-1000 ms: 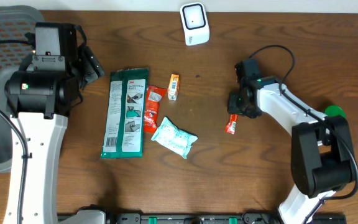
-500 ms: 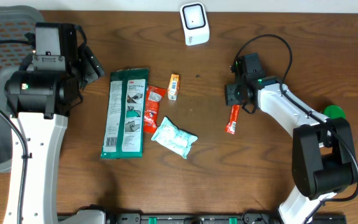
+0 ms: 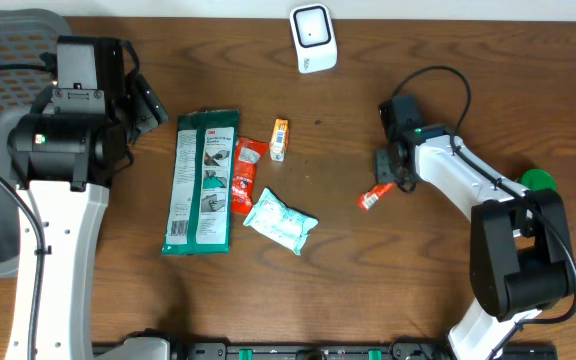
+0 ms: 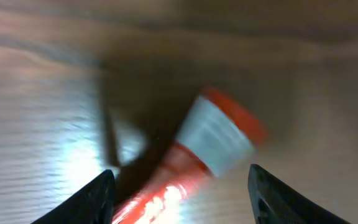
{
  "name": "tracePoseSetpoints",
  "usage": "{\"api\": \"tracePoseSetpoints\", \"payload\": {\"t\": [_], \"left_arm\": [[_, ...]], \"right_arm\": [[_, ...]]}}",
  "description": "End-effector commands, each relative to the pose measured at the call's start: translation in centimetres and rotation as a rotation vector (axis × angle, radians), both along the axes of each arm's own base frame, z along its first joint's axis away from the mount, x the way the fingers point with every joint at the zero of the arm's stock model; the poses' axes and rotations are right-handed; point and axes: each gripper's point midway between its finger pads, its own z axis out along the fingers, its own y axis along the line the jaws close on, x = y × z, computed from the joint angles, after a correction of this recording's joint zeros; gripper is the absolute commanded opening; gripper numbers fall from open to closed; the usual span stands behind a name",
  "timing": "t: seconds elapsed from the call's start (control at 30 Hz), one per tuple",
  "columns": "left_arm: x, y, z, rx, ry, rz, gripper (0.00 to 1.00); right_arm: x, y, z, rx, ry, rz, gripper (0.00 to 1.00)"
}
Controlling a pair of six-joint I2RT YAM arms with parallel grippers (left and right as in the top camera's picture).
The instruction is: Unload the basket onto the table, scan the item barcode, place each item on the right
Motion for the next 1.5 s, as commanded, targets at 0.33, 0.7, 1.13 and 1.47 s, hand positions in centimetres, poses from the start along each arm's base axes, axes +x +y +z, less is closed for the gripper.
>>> {"api": "tracePoseSetpoints", "payload": {"t": [0.33, 0.7, 1.13, 1.47], "left_arm": [[0.1, 0.3, 0.5, 0.011, -0.01, 0.01, 0.87], [0.1, 0.3, 0.5, 0.011, -0.01, 0.01, 0.87], [0.1, 0.3, 0.5, 0.011, -0.01, 0.01, 0.87], [0.1, 0.3, 0.5, 0.011, -0.01, 0.01, 0.87]], "right_arm": [[-2.4, -0.9, 1.1, -0.019, 0.1, 0.014, 0.68], [-3.9, 2.5, 7.6, 0.162, 0.147, 0.199, 0.64], [-9.2, 1.6, 2.3, 0.161, 0.31, 0.234, 0.01], [-8.3, 1.1, -1.4, 0.132, 0.197, 0.239, 0.06]]}}
